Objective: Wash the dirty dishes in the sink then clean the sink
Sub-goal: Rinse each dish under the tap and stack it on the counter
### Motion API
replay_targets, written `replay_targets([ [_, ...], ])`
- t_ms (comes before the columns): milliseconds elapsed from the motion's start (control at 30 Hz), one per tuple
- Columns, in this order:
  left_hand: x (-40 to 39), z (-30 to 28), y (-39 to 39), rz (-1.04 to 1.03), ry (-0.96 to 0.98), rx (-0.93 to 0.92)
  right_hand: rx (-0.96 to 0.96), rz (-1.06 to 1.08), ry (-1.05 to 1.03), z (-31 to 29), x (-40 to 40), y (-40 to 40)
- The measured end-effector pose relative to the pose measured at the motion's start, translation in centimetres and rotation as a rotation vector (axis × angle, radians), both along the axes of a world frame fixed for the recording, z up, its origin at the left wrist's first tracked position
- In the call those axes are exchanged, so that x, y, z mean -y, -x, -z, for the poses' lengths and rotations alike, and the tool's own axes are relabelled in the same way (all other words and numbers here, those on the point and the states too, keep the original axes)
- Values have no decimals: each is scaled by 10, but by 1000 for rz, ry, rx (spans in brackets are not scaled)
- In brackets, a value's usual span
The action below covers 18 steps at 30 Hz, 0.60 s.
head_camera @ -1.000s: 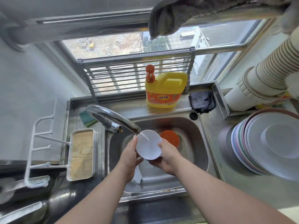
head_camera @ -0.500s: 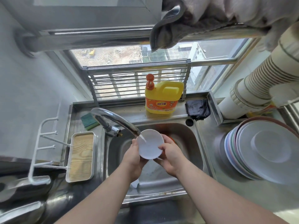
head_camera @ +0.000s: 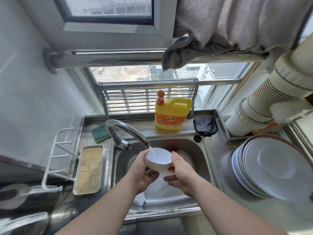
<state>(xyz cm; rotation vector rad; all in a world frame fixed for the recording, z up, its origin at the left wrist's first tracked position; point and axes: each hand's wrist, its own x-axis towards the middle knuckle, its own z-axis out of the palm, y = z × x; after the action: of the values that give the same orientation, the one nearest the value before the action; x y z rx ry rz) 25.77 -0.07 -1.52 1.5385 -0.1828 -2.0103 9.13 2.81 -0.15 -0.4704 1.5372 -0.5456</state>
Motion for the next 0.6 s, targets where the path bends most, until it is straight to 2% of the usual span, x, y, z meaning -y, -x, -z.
replay_targets([
  [100,3,1,-6,-37,-60,-19,-65,-75,95,-3,1,-5],
  [233,10,11,-14,-89,-236,-234,-280,-277,315,-4,7,-10],
  [333,6,17,-16,-12,-318,-415,-364,-334,309,-16,20,-20],
  [433,-4,24,-13,126,-283,-380,-310,-266,230,-26,35,-33],
  [500,-9,30,-9,84,-236,-334,-201,-130,137,-31,43,-39],
  [600,-8,33,-6,-75,-200,-390,-13,120,30,-35,49,-44],
])
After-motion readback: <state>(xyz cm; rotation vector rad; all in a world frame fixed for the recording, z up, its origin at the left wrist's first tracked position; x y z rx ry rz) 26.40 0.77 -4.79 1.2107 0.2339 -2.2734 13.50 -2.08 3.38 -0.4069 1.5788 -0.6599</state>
